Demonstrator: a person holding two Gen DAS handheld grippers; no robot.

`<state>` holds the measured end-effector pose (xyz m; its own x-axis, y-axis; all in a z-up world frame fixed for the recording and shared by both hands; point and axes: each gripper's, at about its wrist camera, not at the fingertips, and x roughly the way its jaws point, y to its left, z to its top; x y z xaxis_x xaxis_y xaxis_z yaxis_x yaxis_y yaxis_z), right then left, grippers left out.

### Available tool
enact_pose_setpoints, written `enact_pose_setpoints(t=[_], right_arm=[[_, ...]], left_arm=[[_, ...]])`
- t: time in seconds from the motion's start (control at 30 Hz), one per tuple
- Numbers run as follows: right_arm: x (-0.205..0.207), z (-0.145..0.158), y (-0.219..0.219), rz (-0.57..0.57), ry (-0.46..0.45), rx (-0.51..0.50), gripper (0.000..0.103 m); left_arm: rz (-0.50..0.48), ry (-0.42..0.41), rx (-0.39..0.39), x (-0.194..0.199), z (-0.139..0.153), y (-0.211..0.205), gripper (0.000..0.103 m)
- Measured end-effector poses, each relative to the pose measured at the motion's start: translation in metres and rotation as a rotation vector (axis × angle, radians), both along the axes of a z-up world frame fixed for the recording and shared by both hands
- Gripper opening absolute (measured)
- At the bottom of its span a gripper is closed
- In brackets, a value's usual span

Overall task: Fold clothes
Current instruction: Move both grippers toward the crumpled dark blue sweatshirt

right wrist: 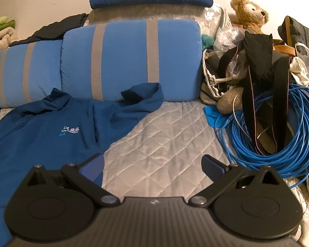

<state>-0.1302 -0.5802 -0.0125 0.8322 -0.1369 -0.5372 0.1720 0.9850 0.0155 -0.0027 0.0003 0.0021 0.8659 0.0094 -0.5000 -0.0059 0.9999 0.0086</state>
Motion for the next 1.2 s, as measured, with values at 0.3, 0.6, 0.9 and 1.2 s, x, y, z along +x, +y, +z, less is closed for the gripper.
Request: enact_pose_setpoints(t=[0.3,0.6,0.9,1.2], right_arm=[[-0.005,0.007,0.010,0.027,-0.011,-0.040,0.103],[-0.023,0.009,0.002,0.107,0.039,0.055,0.103],[-0.043,0.010,-0.004,0.175,0.088,0.150,0.103],[-0.071,0.007,-0.001,0.201,0.115,0.285,0.103]], left_arm=[[0.042,0.024,-0.052,-0.030,0.024,0.002,0.103],[-0.033,0.087,-0.158,-0.056,0.051,0.019,0.103],[-0.134,0.098,-0.233,-0.078,0.054,0.030,0.103],[-0.180,0.060,-0.253,-0.092,0.061,0.026,0.103]])
